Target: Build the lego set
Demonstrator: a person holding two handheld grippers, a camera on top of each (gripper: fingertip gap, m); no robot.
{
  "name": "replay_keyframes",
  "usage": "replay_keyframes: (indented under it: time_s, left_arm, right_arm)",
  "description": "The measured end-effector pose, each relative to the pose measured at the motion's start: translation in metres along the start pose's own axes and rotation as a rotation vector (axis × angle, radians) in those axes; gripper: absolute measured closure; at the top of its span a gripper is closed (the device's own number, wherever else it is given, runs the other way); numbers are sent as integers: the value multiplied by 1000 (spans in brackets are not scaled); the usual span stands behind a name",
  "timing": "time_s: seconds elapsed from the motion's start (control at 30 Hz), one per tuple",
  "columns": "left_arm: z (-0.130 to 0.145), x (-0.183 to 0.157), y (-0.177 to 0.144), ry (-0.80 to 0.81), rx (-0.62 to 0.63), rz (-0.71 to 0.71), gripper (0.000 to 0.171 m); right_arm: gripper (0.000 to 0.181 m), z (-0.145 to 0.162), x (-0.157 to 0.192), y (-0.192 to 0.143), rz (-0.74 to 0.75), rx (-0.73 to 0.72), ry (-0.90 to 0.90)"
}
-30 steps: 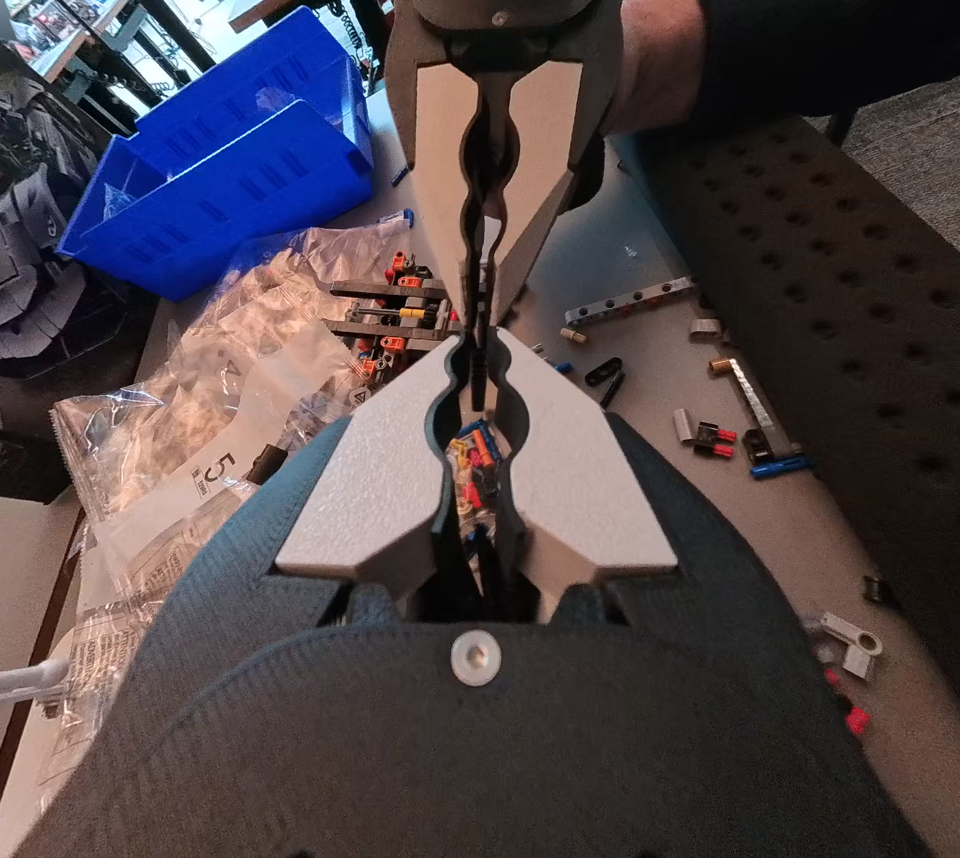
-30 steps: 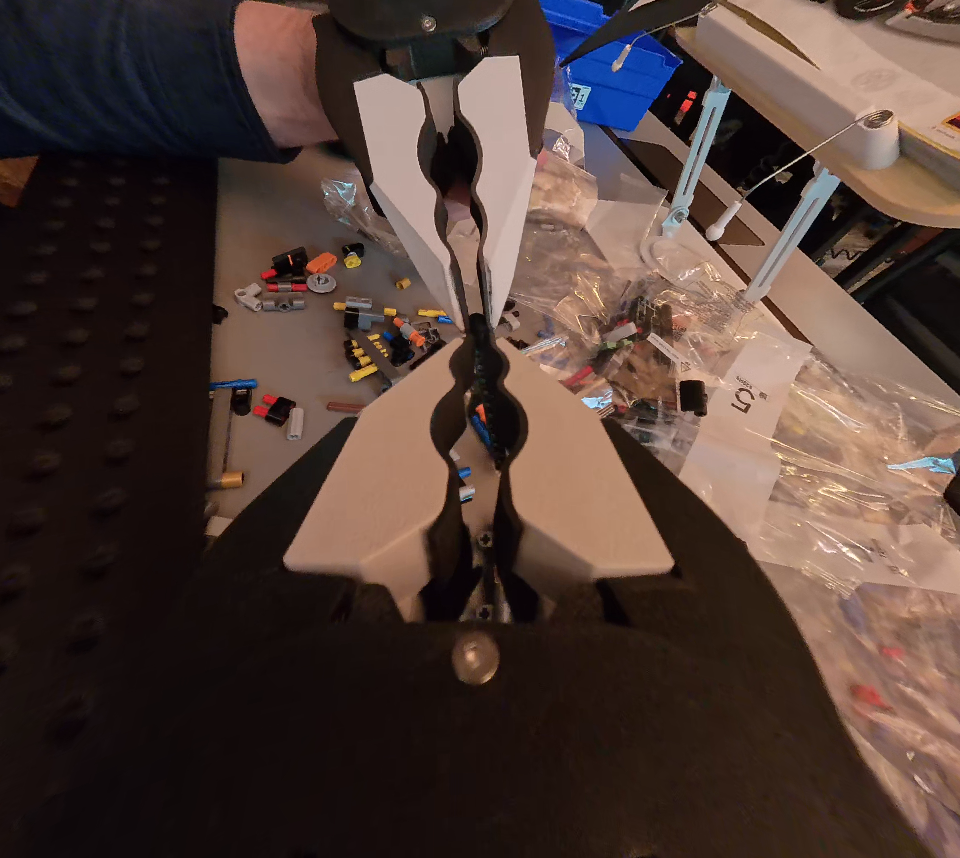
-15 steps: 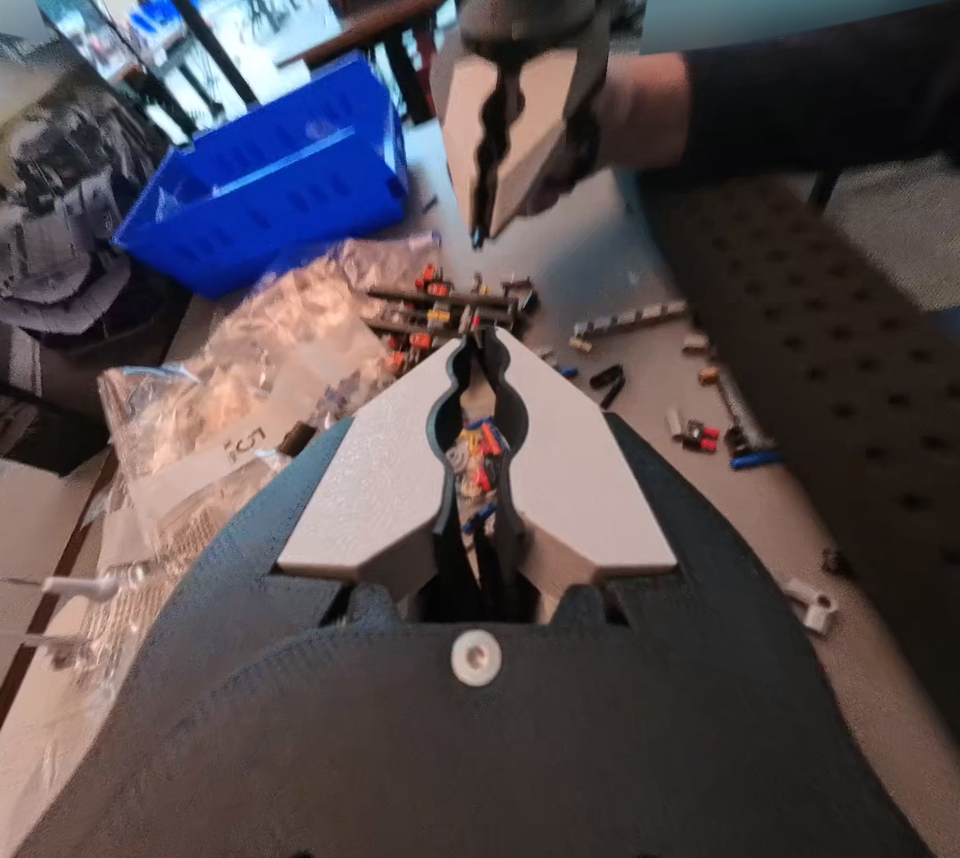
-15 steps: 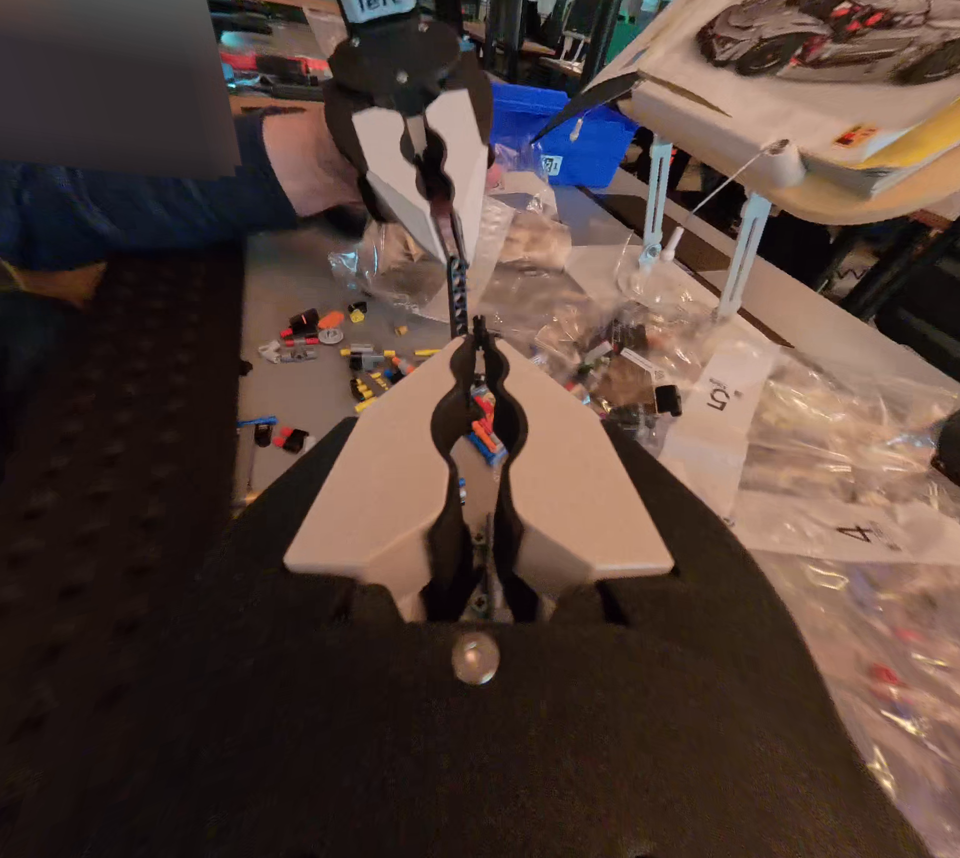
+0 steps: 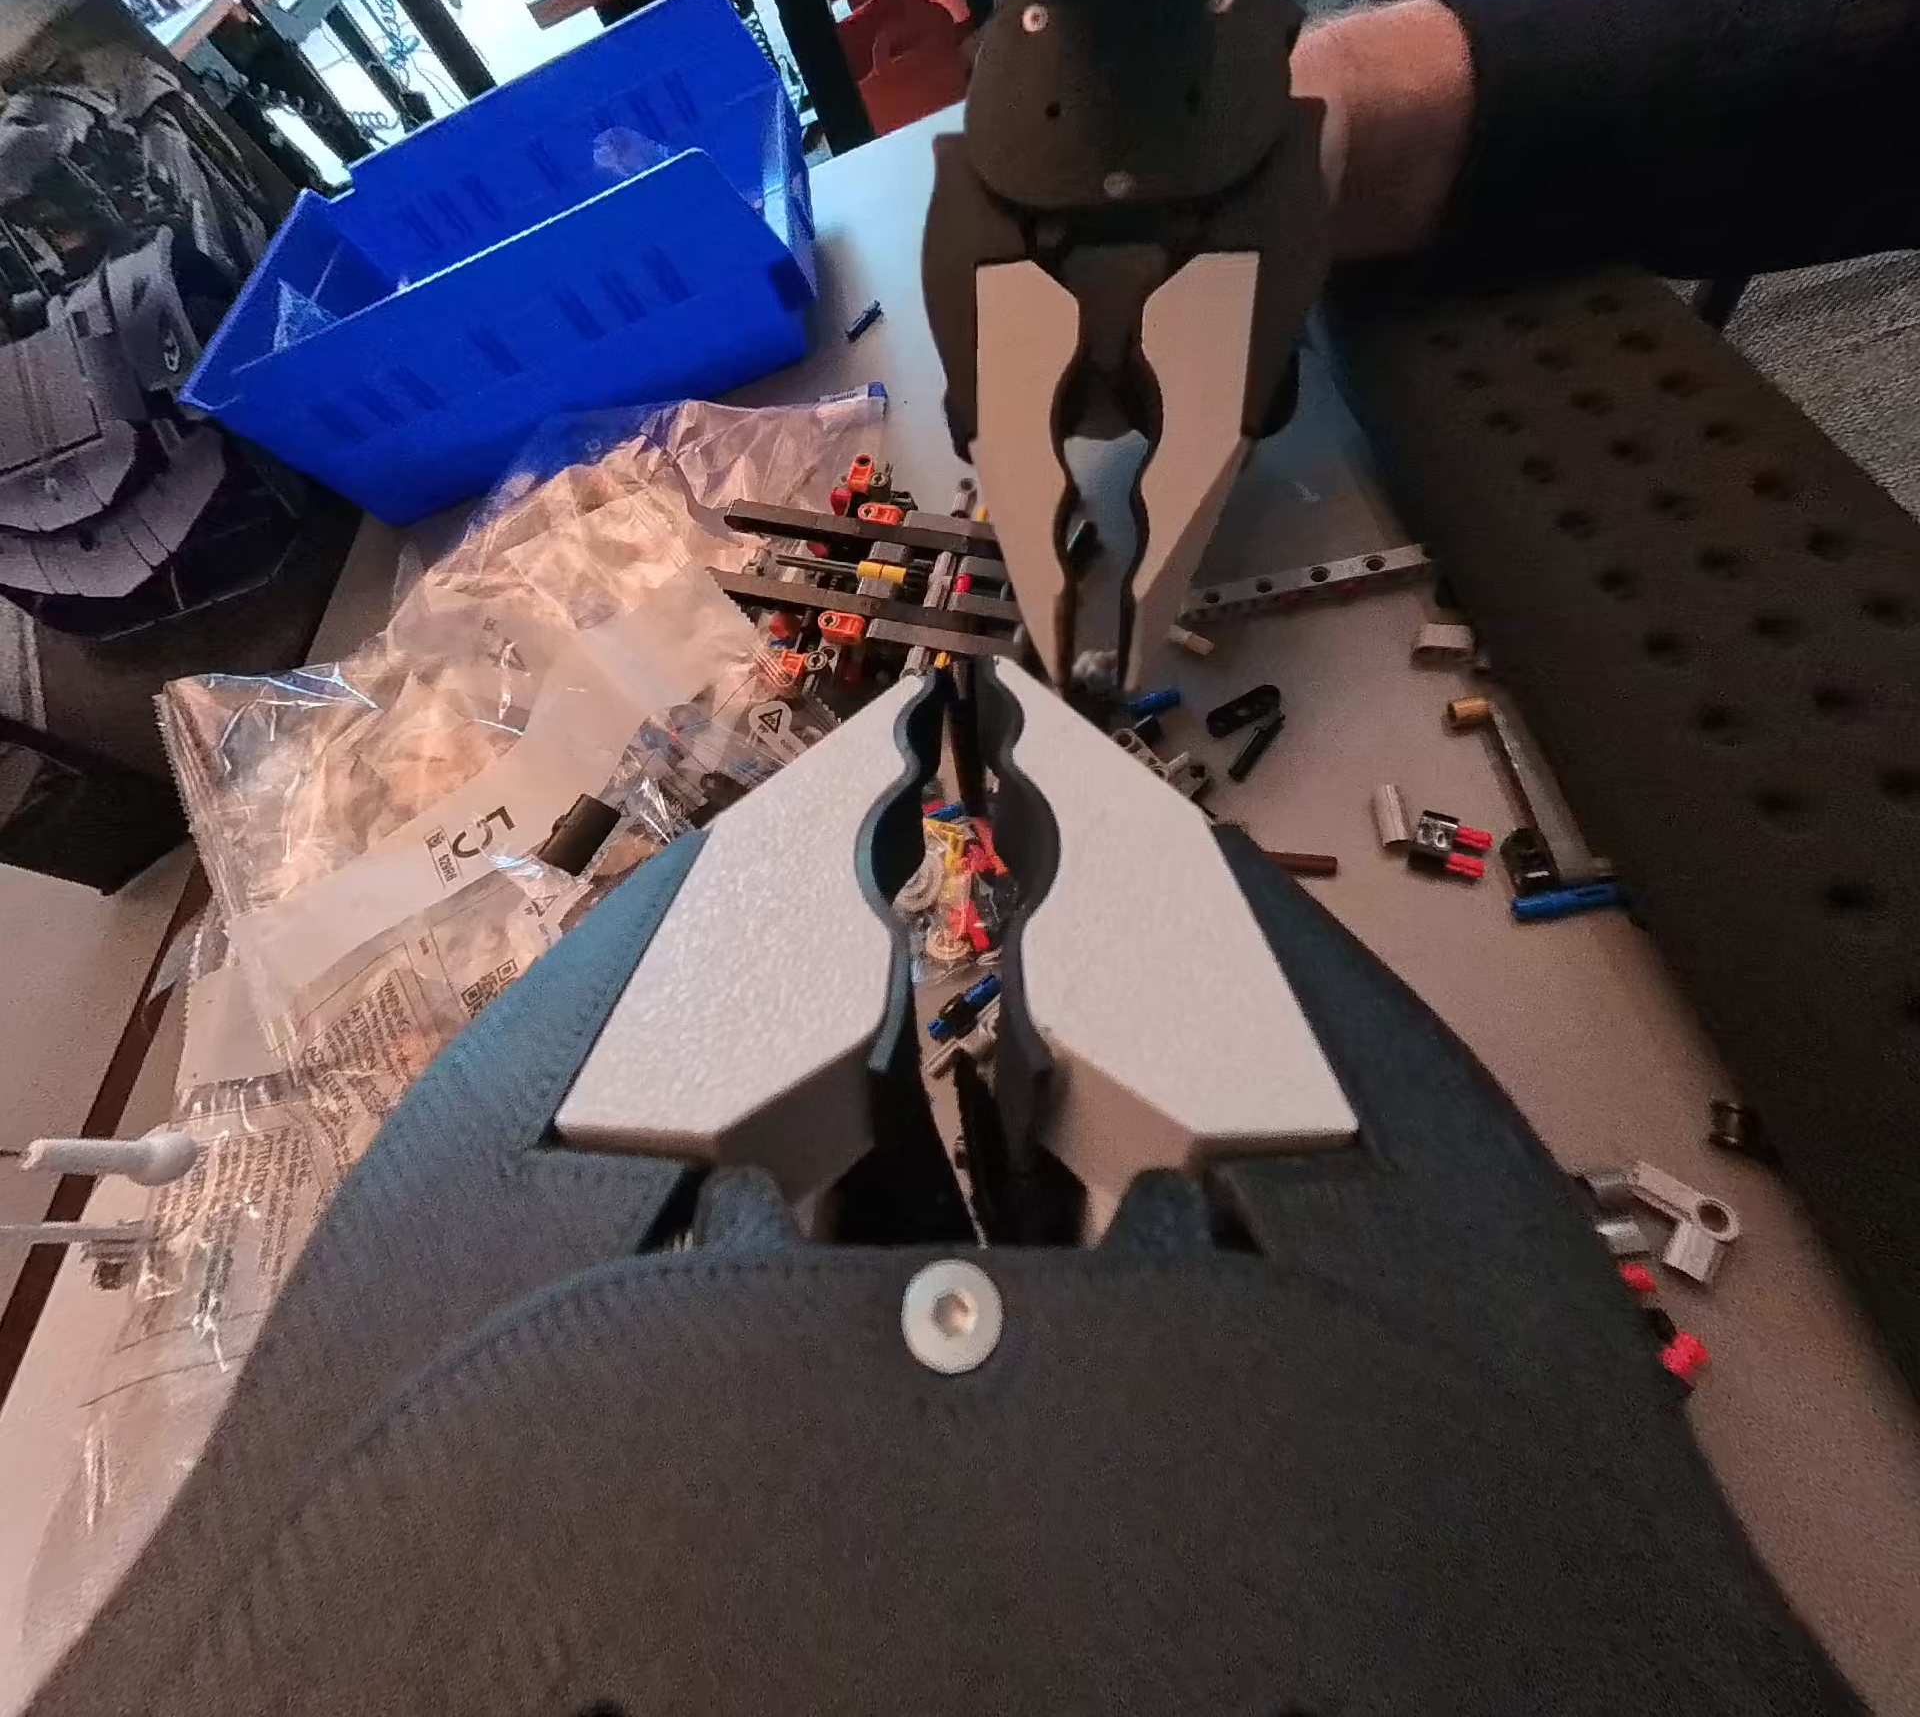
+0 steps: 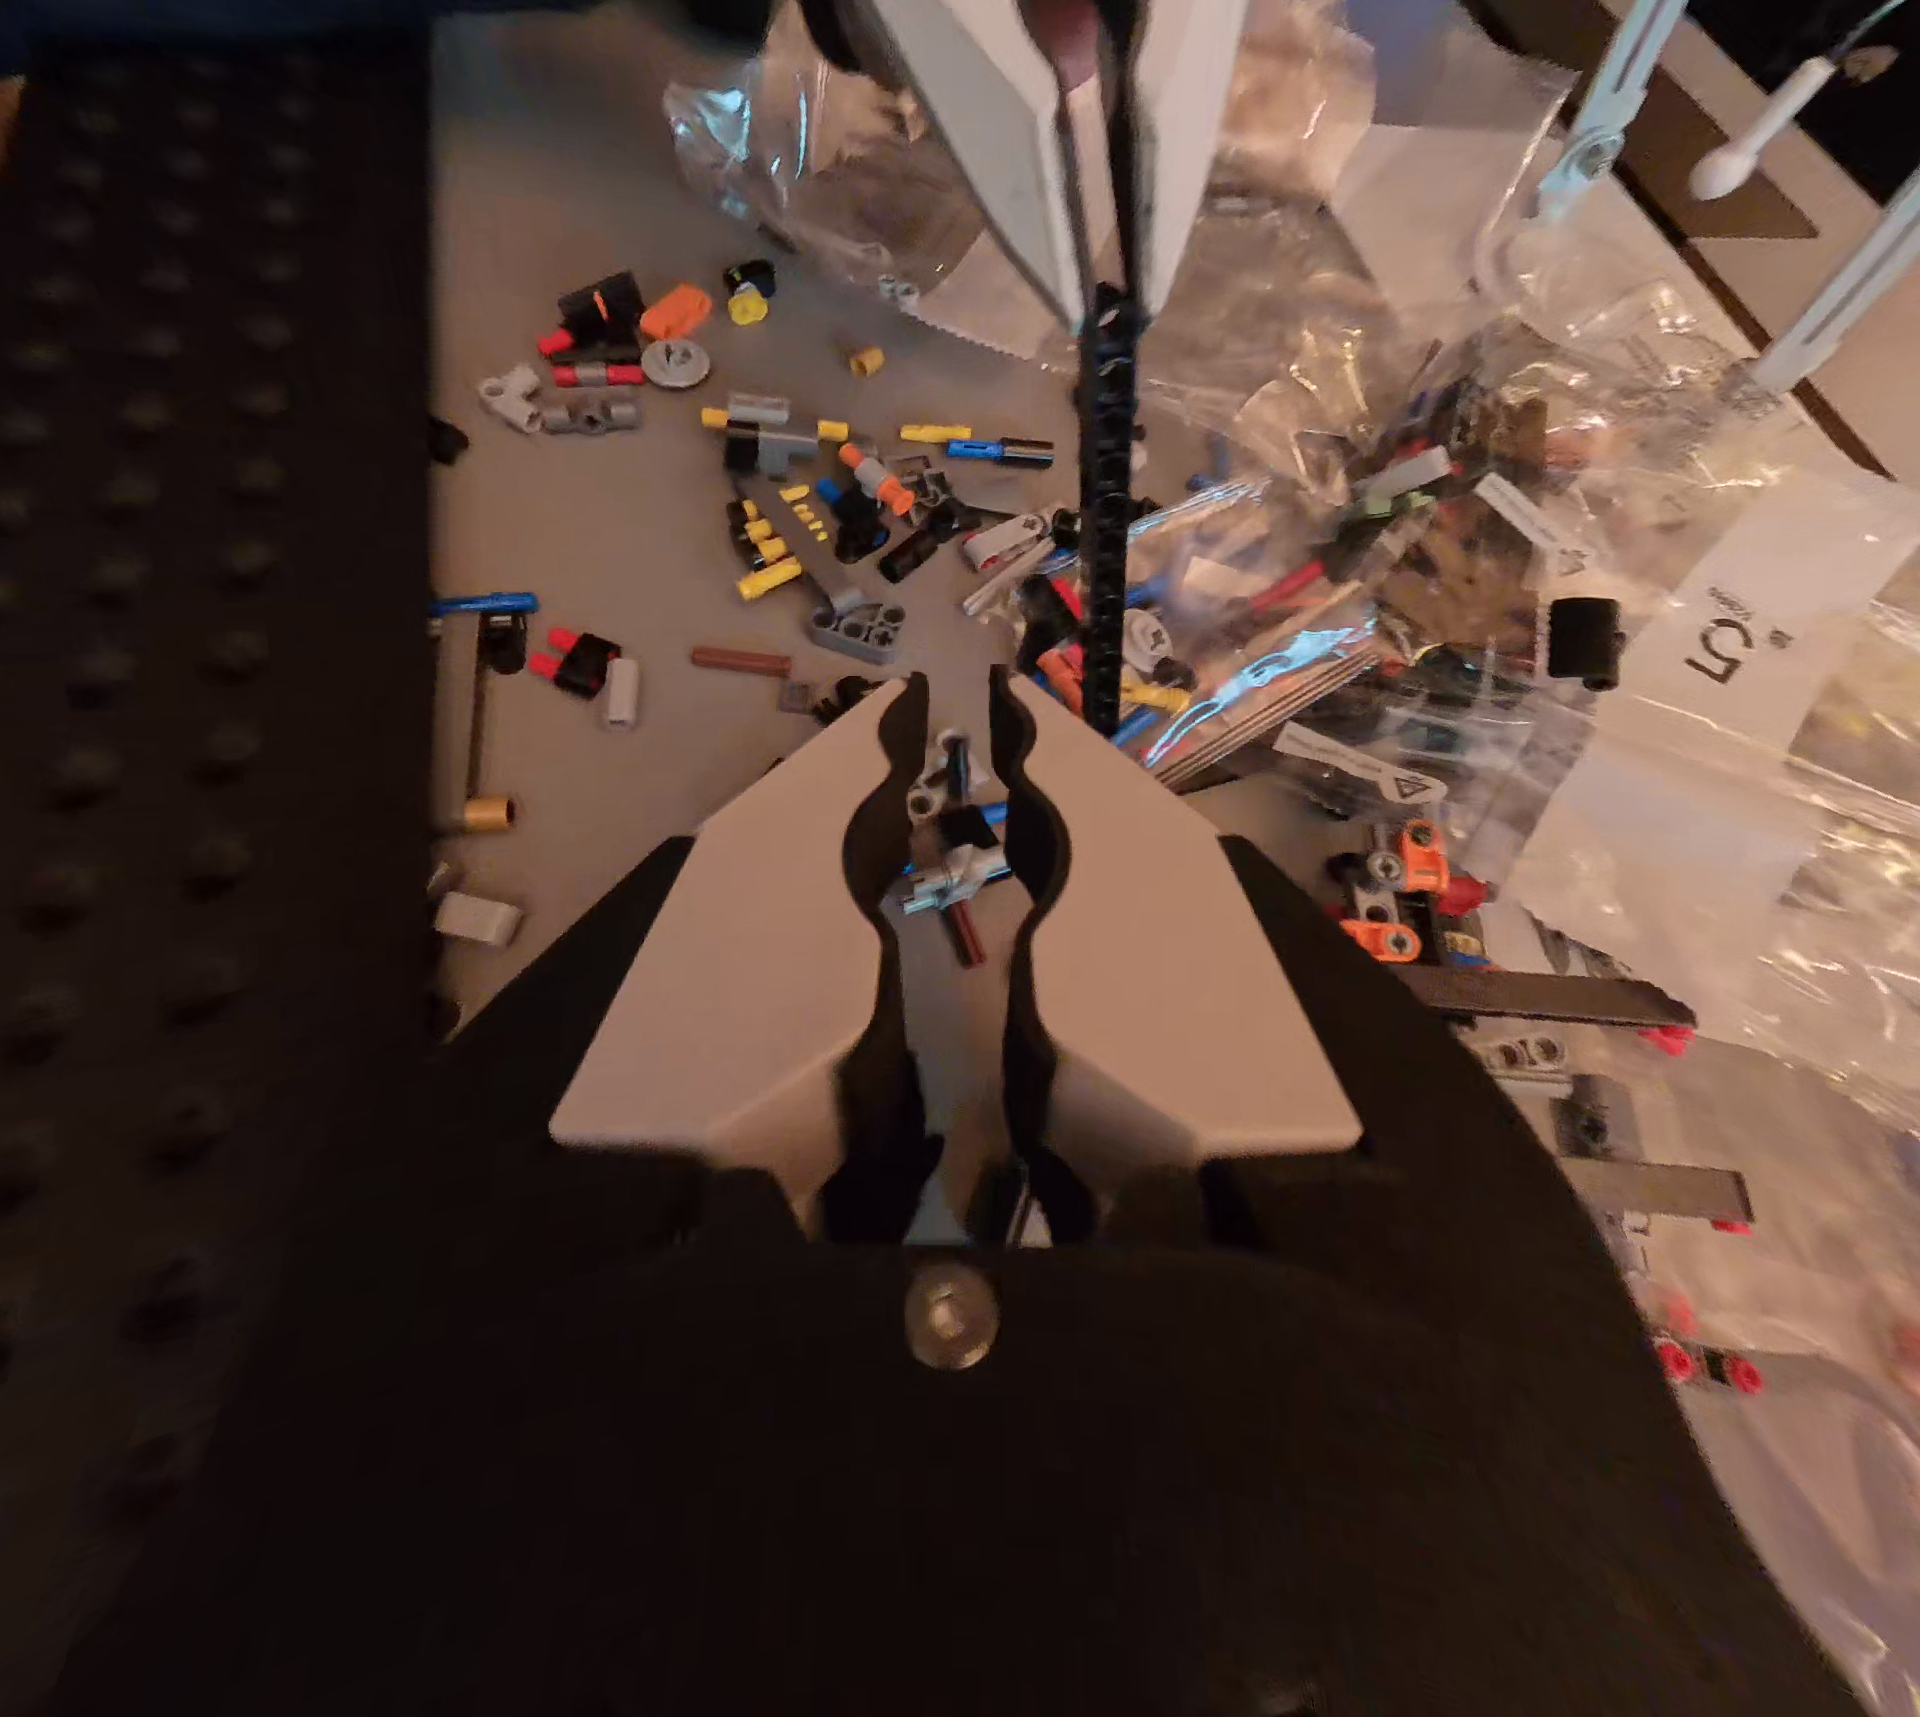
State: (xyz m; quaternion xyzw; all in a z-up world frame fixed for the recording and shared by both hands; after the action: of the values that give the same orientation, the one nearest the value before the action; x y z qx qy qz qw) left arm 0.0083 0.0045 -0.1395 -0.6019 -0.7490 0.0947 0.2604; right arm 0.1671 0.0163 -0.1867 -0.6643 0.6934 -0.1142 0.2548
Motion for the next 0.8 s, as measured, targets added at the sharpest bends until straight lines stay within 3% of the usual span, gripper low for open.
replay_keyframes:
  time_s: [0.23, 0.5, 0.6, 0.8]
  left_arm:
    - [1, 3, 3, -9, 4, -24, 168]
    - [-7, 0, 9, -51, -91, 16, 167]
    - [-11, -3, 15, -60, -128, 49, 167]
    - [-10, 1, 8, -66, -133, 27, 167]
  right_arm:
    - [170, -3, -3, -3, 42, -22, -9]
    - [153, -10, -6, 1, 144, -43, -50]
    - [173, -10, -6, 5, 179, -22, -81]
    - [176, -12, -11, -5, 209, -50, -70]
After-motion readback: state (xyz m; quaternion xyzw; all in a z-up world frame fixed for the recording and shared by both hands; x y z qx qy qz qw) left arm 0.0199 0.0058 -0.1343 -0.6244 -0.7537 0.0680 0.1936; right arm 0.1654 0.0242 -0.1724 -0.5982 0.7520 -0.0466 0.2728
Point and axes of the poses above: each gripper's, where its closed fingertips meet, y out along the fingers, z out of its underside, x = y × z across the jaws, the point moved 8 cm from there along -y, back along the fingers, and after that the axes turned 4 degrees about z, right-handed, at the moved point
